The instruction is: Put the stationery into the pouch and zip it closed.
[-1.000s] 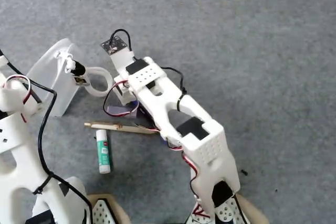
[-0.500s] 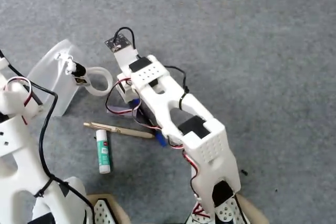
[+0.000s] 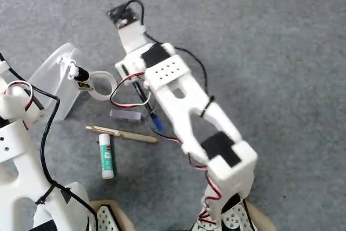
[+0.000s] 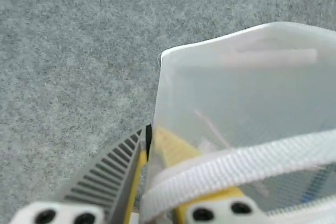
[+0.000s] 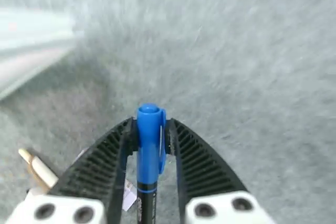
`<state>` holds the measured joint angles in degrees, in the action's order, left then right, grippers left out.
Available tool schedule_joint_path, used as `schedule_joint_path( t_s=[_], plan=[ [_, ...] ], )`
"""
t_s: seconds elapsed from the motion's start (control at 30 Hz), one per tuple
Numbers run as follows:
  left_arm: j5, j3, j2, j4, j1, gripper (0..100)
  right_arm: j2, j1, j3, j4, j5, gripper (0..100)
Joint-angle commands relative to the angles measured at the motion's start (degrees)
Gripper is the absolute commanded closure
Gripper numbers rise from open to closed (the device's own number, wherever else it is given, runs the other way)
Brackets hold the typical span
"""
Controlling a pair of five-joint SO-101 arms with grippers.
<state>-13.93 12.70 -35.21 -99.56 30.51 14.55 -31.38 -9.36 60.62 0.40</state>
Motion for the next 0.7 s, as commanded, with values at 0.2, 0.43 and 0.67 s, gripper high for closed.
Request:
schedule_joint_path(
  t_s=[0.2, 0.43, 0.67],
  plan=[
    [0.62, 0.48, 0.18, -1.14, -6.99, 97, -19.91, 3.08, -2.86, -2.11, -4.48, 98.6],
    [0.53, 2.07, 0.18, -1.14, -11.30, 97, -28.97, 2.99, -2.95, -2.20, -4.48, 98.6],
    [0.53, 5.23, 0.18, -1.14, -14.20, 97, -34.68, 2.90, -2.95, -6.07, -4.48, 98.6]
  ],
)
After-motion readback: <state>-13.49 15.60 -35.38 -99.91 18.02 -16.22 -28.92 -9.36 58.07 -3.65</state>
